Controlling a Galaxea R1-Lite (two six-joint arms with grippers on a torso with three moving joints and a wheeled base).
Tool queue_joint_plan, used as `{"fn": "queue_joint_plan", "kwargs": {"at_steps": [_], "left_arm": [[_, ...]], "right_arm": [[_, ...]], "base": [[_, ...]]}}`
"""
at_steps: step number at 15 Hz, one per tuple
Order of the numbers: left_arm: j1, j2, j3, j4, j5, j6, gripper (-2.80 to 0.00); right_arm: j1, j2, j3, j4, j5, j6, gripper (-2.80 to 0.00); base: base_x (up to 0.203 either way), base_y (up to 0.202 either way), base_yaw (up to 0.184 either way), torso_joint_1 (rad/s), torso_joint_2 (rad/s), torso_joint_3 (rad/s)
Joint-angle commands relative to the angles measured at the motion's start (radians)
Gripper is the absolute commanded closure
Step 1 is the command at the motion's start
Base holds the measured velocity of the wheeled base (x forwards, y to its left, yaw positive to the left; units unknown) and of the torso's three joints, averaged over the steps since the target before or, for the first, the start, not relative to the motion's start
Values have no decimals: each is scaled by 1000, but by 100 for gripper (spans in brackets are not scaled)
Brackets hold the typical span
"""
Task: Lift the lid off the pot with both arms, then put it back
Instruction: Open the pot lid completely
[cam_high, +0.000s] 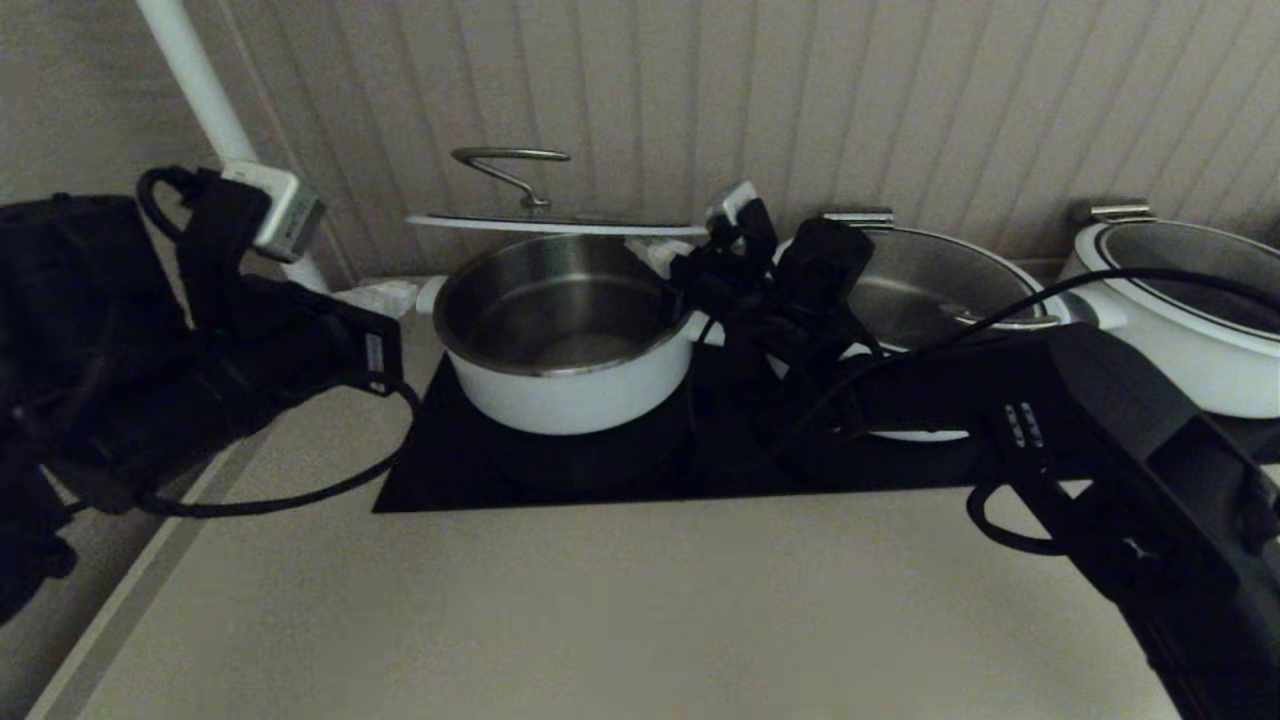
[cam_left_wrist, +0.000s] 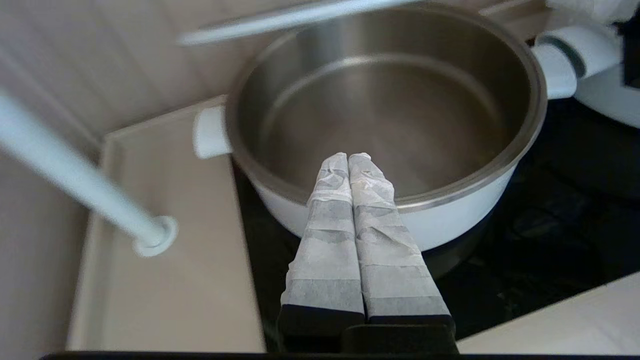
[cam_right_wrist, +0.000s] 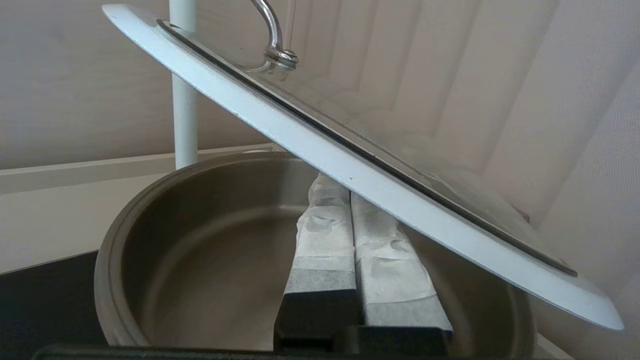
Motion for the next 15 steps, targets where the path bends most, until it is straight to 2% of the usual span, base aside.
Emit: {"fn": "queue_joint_plan", "kwargs": {"at_steps": [1,5,9,15], "left_arm": [[-13,102,-51,-8,1,-1,0],[-14,177,-133,-12,4,-3,0],[-14,236,-168,-90,8,1,0],[-13,293,-254,-95,13,1,0]], "right_arm": [[2,1,-4,-7,5,-1,0],[3,-1,-4,-7,5,-1,0],[5,-1,-4,-8,5,-1,0],[20,-3,-4,-8,5,-3,0]], "base": [[0,0,0,0,0,0],[0,0,0,0,0,0],[0,0,0,0,0,0],[0,0,0,0,0,0]]}}
